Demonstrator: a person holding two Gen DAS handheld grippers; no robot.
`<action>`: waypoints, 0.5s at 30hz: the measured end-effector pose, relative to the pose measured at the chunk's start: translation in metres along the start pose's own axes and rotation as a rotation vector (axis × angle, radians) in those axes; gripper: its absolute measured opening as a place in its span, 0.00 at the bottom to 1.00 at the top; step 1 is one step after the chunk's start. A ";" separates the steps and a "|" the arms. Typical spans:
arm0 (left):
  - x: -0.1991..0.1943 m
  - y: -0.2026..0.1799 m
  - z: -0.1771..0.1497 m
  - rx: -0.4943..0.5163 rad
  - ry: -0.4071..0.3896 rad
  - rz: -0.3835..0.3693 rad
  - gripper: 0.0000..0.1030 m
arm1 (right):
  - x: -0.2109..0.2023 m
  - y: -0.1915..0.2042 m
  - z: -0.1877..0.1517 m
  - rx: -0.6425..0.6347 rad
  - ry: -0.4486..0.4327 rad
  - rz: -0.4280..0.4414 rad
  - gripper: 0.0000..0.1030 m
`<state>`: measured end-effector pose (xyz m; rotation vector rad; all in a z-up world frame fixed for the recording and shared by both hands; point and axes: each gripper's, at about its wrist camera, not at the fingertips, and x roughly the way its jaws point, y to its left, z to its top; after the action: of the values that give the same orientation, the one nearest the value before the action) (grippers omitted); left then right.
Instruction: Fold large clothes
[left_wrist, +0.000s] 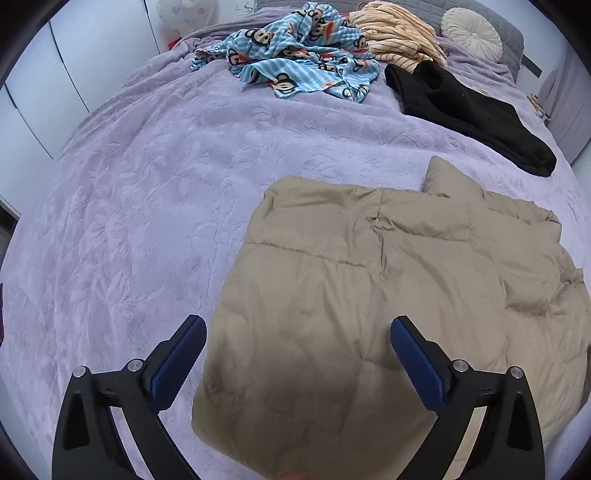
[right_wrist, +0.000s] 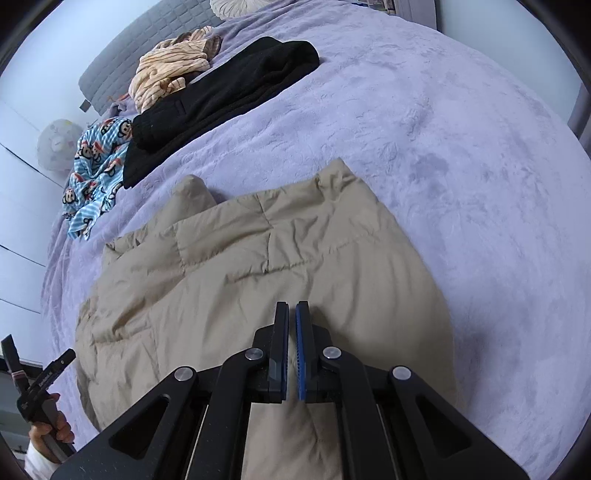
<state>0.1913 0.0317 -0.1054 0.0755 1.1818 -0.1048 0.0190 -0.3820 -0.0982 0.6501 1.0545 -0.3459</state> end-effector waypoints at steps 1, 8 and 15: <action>-0.003 0.000 -0.006 0.001 0.003 0.002 0.99 | -0.004 -0.002 -0.007 0.009 0.005 0.007 0.04; -0.016 0.006 -0.047 0.006 0.055 0.012 0.99 | -0.017 -0.019 -0.051 0.069 0.062 0.037 0.10; -0.010 0.015 -0.085 0.002 0.135 0.031 0.99 | -0.032 -0.028 -0.093 0.131 0.060 0.069 0.66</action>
<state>0.1112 0.0568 -0.1287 0.1038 1.3150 -0.0743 -0.0753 -0.3454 -0.1099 0.8165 1.0697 -0.3394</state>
